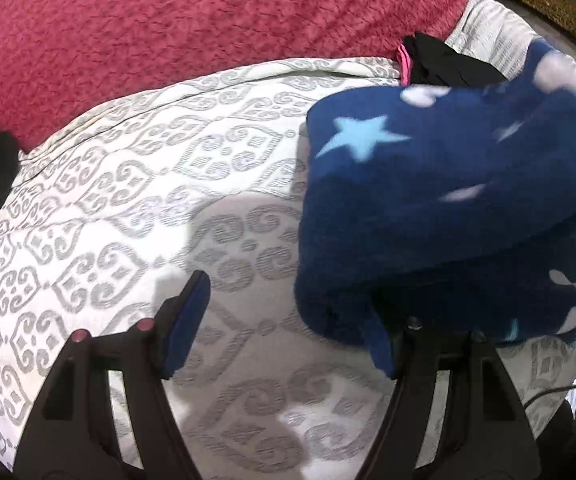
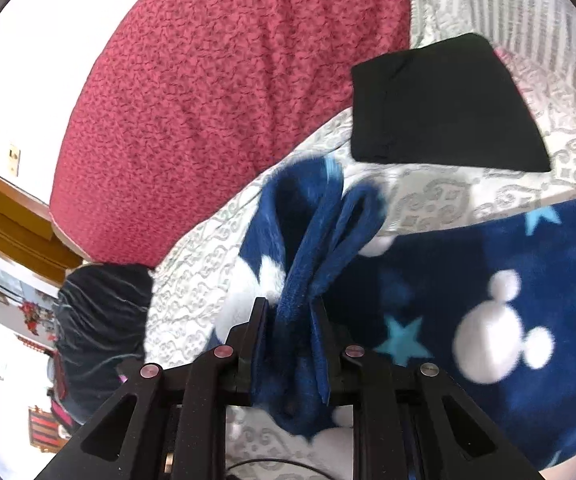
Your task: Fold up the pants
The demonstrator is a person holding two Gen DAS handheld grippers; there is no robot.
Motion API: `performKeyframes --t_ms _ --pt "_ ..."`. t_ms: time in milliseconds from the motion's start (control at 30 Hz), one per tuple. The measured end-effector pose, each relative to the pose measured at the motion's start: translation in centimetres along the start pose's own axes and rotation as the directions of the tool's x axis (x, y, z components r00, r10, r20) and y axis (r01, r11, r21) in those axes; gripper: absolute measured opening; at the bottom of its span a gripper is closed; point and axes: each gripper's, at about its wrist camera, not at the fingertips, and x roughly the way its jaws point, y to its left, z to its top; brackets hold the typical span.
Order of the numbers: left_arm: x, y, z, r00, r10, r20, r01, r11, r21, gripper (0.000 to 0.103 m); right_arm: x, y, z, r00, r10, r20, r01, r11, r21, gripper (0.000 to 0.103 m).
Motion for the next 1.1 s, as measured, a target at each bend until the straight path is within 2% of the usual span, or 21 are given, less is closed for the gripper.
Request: performKeyframes --t_ms 67,100,267,333,400,433,500,633,800,900,1000,1067,1100 --pt "-0.2 0.5 -0.3 1.000 0.029 -0.006 -0.029 1.000 -0.003 0.073 0.3 -1.6 -0.2 0.999 -0.043 0.005 0.042 0.999 0.019 0.016" --pt "-0.3 0.7 -0.5 1.000 0.019 -0.004 -0.019 1.000 -0.003 0.073 0.8 -2.8 -0.4 0.999 -0.050 -0.016 0.050 0.998 0.049 0.016" --pt "-0.8 0.0 -0.2 1.000 0.021 0.012 -0.022 0.999 0.034 0.073 4.0 -6.4 -2.0 0.985 0.017 -0.173 0.013 0.986 0.169 0.021" --pt "-0.7 0.0 -0.1 1.000 0.022 0.009 -0.023 0.999 0.043 0.073 4.8 -7.3 -2.5 0.976 0.083 -0.201 -0.035 0.972 0.231 0.043" --pt "-0.5 -0.1 -0.1 1.000 0.018 0.005 -0.018 0.999 0.043 0.073 5.5 -7.8 -2.9 0.969 0.120 -0.214 -0.062 0.963 0.262 0.059" --pt "-0.5 0.0 -0.1 1.000 0.015 0.004 -0.016 0.999 0.043 0.073 5.9 -7.9 -3.1 0.965 0.128 -0.230 -0.064 0.962 0.266 0.065" --pt "-0.4 -0.2 0.0 1.000 0.012 0.002 -0.012 0.999 0.042 0.073 7.1 -8.0 -3.5 0.953 0.135 -0.272 -0.056 0.959 0.279 0.068" --pt "-0.3 -0.6 -0.1 1.000 0.016 -0.002 -0.016 0.999 0.050 0.073 9.5 -8.5 -3.5 0.940 0.178 -0.290 -0.069 0.934 0.349 0.068" --pt "-0.3 -0.5 -0.1 1.000 0.015 -0.004 -0.015 0.998 0.054 0.073 10.3 -7.0 -3.2 0.942 0.148 -0.301 -0.049 0.949 0.313 0.069" --pt "-0.4 -0.4 -0.2 1.000 0.015 -0.002 -0.014 0.998 0.055 0.073 8.1 -7.1 -3.6 0.962 0.070 -0.265 0.009 0.957 0.289 0.069" --pt "-0.4 -0.5 -0.2 1.000 0.015 -0.001 -0.015 0.998 0.057 0.073 4.9 -6.1 -3.7 0.983 -0.048 -0.177 0.078 0.983 0.167 0.069" --pt "-0.4 -0.6 -0.2 1.000 0.015 0.000 -0.015 0.998 0.057 0.073 3.7 -4.6 -3.9 0.985 -0.022 -0.171 0.035 0.997 0.073 0.052" --pt "-0.4 -0.5 -0.2 1.000 0.016 -0.001 -0.016 0.998 0.056 0.073 3.7 -3.7 -4.0 0.981 0.011 -0.196 -0.006 1.000 0.027 0.037"
